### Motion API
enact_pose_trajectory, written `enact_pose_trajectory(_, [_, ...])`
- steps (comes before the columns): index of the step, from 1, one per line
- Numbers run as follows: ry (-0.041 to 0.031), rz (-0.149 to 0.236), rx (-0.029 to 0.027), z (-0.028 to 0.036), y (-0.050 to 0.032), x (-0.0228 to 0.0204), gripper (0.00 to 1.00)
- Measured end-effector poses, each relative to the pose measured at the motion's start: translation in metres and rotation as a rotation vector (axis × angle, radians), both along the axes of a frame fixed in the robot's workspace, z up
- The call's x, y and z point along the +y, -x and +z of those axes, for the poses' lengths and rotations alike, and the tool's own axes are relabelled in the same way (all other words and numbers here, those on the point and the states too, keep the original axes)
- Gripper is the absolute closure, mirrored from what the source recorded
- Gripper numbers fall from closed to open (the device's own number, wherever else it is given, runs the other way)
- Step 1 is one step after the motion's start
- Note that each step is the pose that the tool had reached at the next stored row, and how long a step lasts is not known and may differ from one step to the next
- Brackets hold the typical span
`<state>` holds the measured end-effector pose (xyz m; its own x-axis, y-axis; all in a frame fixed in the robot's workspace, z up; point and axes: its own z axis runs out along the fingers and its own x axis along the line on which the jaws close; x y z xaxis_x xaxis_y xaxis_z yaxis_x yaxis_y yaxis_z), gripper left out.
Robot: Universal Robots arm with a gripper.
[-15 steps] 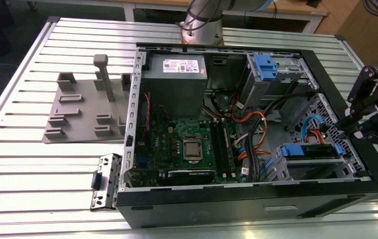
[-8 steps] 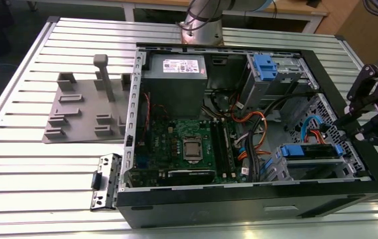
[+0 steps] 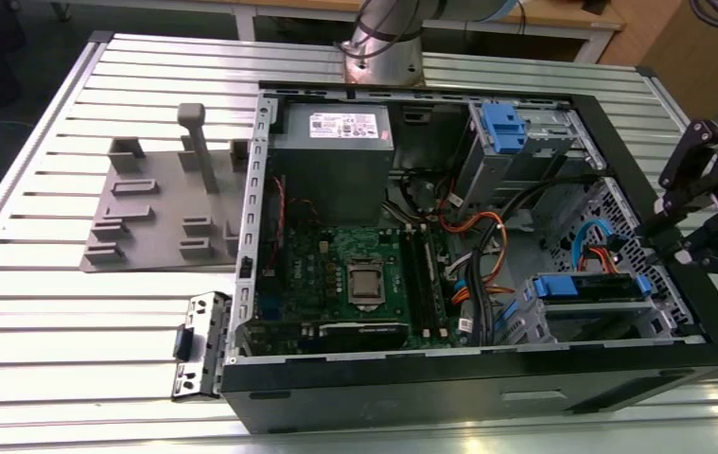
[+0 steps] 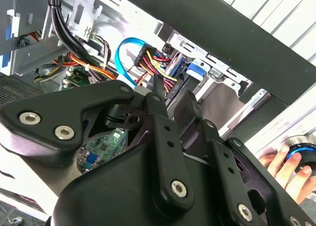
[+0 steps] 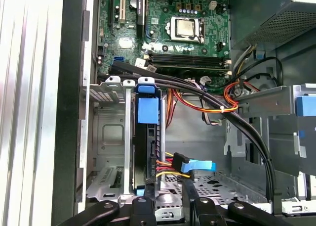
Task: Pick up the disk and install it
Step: 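Insert the second disk wire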
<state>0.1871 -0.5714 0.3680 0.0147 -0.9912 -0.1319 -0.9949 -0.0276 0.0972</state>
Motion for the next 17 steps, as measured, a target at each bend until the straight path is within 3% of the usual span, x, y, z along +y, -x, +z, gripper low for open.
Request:
enact_pose_trajectory(4, [-0.0002, 0.000, 0.0000, 0.0031, 0.0008, 0.0032, 0.65])
enact_pose_trajectory(10, [-0.0003, 0.000, -0.0002, 0.0027, 0.0145, 0.0064, 0.65])
enact_pose_trajectory(17, [0.0061, 0.000, -0.0001, -0.0072, 0.0187, 0.0091, 0.65])
